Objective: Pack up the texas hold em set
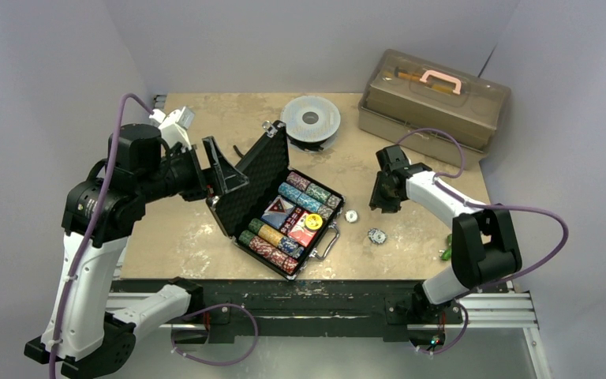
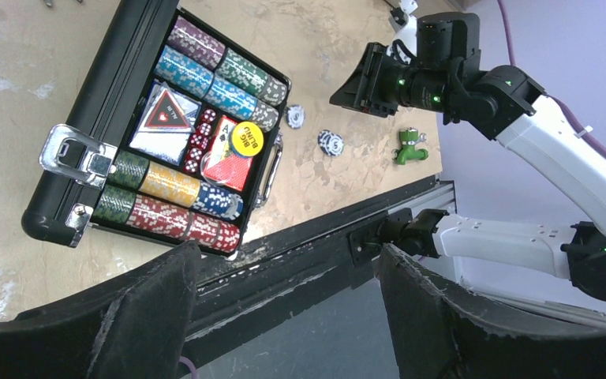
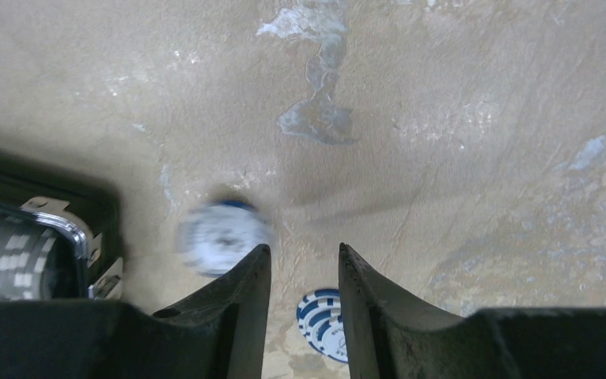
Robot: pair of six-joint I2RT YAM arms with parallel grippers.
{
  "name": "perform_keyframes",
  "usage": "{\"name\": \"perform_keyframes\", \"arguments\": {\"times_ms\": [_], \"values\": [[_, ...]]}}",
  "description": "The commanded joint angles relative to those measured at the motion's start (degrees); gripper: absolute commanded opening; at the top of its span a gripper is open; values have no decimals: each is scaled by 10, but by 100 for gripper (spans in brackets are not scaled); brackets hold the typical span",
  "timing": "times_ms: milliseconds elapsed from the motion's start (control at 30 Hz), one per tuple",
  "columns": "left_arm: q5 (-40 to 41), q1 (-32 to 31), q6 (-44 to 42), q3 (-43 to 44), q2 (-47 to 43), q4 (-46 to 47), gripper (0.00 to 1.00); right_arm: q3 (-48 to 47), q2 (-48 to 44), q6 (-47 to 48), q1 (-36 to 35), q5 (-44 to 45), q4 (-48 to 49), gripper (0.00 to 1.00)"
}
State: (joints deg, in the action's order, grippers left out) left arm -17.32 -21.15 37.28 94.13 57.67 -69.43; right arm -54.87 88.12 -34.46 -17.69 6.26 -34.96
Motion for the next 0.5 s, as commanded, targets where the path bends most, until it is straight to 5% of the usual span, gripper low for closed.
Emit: {"name": "perform_keyframes", "arguments": {"times_ms": [0, 100, 333, 467], "values": [[-20, -3, -9, 15, 13, 31, 80, 0, -31, 10, -2, 2, -37, 31], [-26, -3, -10, 17, 18, 34, 80, 6, -41, 20, -2, 0, -50, 31], [-34, -3, -10, 19, 25, 38, 80, -11, -19, 77, -20, -91, -15, 59], [-31, -3, -11, 21, 23, 32, 80, -12, -12, 110, -68, -85, -5, 67]]}}
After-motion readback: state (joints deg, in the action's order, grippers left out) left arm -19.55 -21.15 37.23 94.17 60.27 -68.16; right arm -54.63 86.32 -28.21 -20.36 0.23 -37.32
